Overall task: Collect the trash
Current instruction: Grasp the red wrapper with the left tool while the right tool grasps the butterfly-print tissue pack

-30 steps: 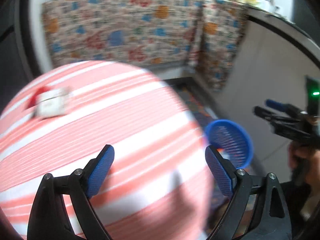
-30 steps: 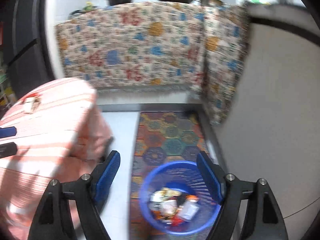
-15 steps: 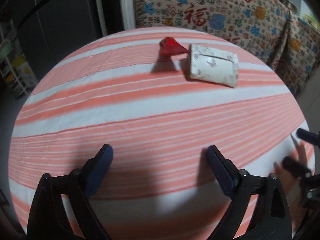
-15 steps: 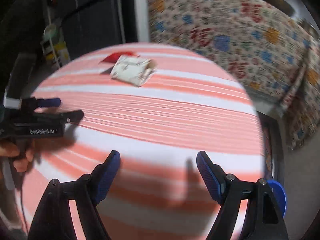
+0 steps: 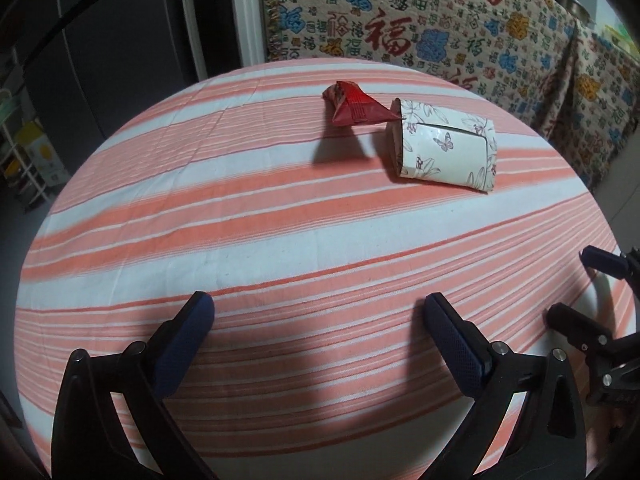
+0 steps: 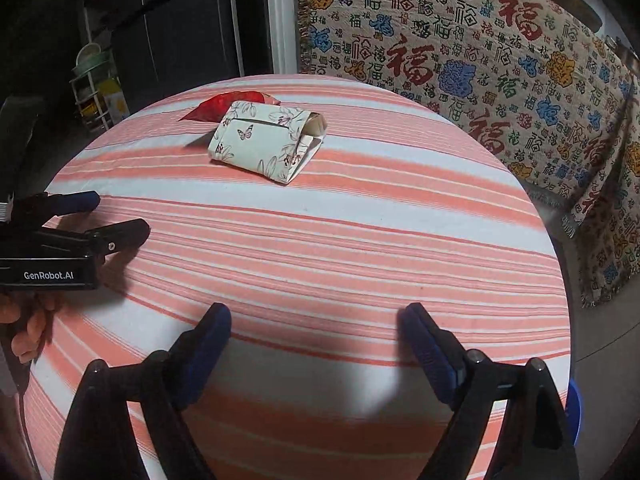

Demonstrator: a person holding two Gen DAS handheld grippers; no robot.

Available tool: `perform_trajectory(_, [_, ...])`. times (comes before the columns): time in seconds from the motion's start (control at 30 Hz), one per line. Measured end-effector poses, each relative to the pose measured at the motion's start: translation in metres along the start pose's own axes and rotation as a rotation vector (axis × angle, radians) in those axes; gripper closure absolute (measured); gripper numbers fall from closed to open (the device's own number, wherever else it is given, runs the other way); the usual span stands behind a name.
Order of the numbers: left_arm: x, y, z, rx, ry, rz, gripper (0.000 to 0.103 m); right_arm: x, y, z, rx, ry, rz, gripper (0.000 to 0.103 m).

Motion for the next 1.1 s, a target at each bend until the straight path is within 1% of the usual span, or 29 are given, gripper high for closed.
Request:
perform_trajectory(0.07, [0.0, -0.007, -0.001, 0.009, 0.027, -0.015, 0.002, -0.002, -0.001, -0.001, 0.001, 0.001, 0.002, 0.013])
perform_trajectory(0.17, [0.008, -0.048, 0.006, -0.07, 0.085, 0.04, 0.003, -0.002, -0.002, -0.002, 0.001, 0.003, 0.003, 0.013])
perform_trajectory(0.2, [0.011, -0.069, 0.005, -0.098, 0.112, 0.07, 0.003, -0.002, -0.002, -0.002, 0.001, 0.003, 0.003, 0.013])
perform_trajectory(0.27, [0.012, -0.098, -0.003, -0.12, 0.166, 0.118, 0.003, -0.003, -0.002, -0.002, 0.002, 0.005, 0.005, 0.013])
perform_trajectory(0.3, [0.011, -0.111, -0.014, -0.114, 0.191, 0.139, 0.003, -0.003, -0.001, -0.002, 0.002, 0.006, 0.006, 0.013])
perform_trajectory(0.37, [0.004, -0.131, -0.045, -0.081, 0.218, 0.171, 0.005, -0.003, -0.001, -0.001, 0.002, 0.006, 0.007, 0.013])
perform_trajectory(0.4, [0.0, -0.134, -0.056, -0.063, 0.227, 0.175, 0.012, -0.003, 0.0, -0.001, 0.002, 0.005, 0.007, 0.013])
perform_trajectory(0.43, [-0.003, -0.134, -0.074, -0.023, 0.197, 0.213, 0.021, -0.003, 0.0, -0.001, 0.002, 0.006, 0.007, 0.013])
perform_trajectory(0.47, [-0.005, -0.133, -0.09, 0.015, 0.196, 0.218, 0.026, -0.002, -0.001, -0.002, 0.002, 0.006, 0.008, 0.013])
perform_trajectory(0.5, [-0.008, -0.127, -0.1, 0.031, 0.193, 0.226, 0.037, -0.003, -0.001, -0.002, 0.002, 0.007, 0.008, 0.013])
perform_trajectory(0.53, [-0.009, -0.122, -0.111, 0.052, 0.192, 0.242, 0.05, -0.003, 0.0, -0.001, 0.002, 0.007, 0.008, 0.013])
perform_trajectory(0.57, [-0.011, -0.118, -0.118, 0.068, 0.205, 0.251, 0.06, -0.003, 0.0, -0.002, 0.002, 0.007, 0.008, 0.013])
perform_trajectory(0.6, [-0.013, -0.113, -0.119, 0.074, 0.225, 0.254, 0.084, -0.003, 0.0, -0.002, 0.002, 0.007, 0.008, 0.013])
perform_trajectory(0.63, [-0.015, -0.11, -0.118, 0.073, 0.237, 0.252, 0.087, -0.003, 0.0, -0.002, 0.002, 0.007, 0.008, 0.013])
perform_trajectory(0.67, [-0.014, -0.108, -0.115, 0.063, 0.233, 0.244, 0.087, -0.003, 0.0, -0.001, 0.002, 0.007, 0.007, 0.013])
perform_trajectory(0.77, [0.0, -0.096, -0.095, 0.039, 0.199, 0.224, 0.09, -0.002, 0.0, -0.002, 0.002, 0.007, 0.006, 0.012])
perform_trajectory(0.9, [0.028, -0.065, -0.048, 0.036, 0.155, 0.2, 0.091, -0.001, 0.0, -0.002, 0.002, -0.001, 0.0, 0.011])
perform_trajectory(1.0, [0.04, -0.032, -0.009, 0.052, 0.15, 0.18, 0.09, -0.001, -0.002, -0.003, -0.001, -0.021, -0.011, 0.011])
perform_trajectory(1.1, [0.043, -0.008, 0.021, 0.043, 0.152, 0.166, 0.09, 0.002, -0.01, -0.013, 0.017, -0.065, 0.008, 0.012])
Point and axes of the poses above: each gripper's, at about its wrist camera, not at the fingertips, and z roughly against the way its jaws point, x to its left, y to its underside, the point moved 9 cm from there along -z, roughly the way its jaws point, and after that the axes turned 15 degrees about -x, right-handed, at the moved point
